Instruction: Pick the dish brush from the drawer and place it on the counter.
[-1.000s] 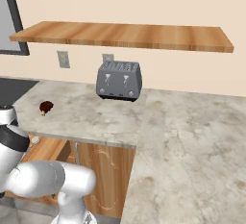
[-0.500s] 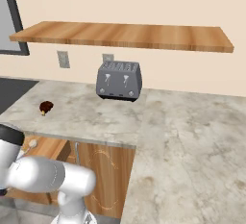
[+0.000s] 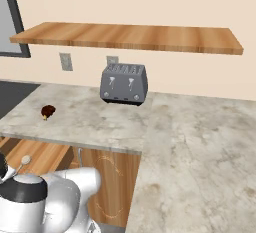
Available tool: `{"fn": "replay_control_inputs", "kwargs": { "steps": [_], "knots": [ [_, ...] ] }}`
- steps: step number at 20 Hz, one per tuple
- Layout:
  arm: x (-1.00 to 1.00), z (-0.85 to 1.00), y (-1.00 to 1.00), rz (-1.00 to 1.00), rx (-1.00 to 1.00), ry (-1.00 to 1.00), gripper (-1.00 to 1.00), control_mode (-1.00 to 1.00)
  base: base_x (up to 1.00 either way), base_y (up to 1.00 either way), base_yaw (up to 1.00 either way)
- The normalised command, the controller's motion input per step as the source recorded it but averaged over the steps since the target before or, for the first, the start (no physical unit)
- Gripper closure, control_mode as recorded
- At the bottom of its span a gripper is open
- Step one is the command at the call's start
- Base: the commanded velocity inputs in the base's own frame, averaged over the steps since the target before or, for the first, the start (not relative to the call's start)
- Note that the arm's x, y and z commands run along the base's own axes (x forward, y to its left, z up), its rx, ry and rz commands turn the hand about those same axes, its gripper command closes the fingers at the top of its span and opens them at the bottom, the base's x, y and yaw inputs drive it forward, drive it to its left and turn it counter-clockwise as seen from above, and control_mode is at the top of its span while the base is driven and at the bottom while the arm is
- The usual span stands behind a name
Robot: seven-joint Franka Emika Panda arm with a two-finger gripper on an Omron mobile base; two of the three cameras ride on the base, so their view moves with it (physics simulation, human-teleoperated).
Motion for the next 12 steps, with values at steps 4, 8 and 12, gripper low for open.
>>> {"fn": "replay_control_inputs", "kwargs": {
  "steps": [4,8,12],
  "knots": [
    [-0.1,0.99,0.17,0.0,0.08,-0.24,-1.0,-1.0,0.0,0.0,0.0],
    [0.31,0.74,0.87,0.0,0.0,-0.24,-1.0,-1.0,0.0,0.0,0.0],
    [0.46,0.57,0.99,0.0,-0.03,-0.11,-1.0,-1.0,0.0,0.0,0.0]
  ]
}}
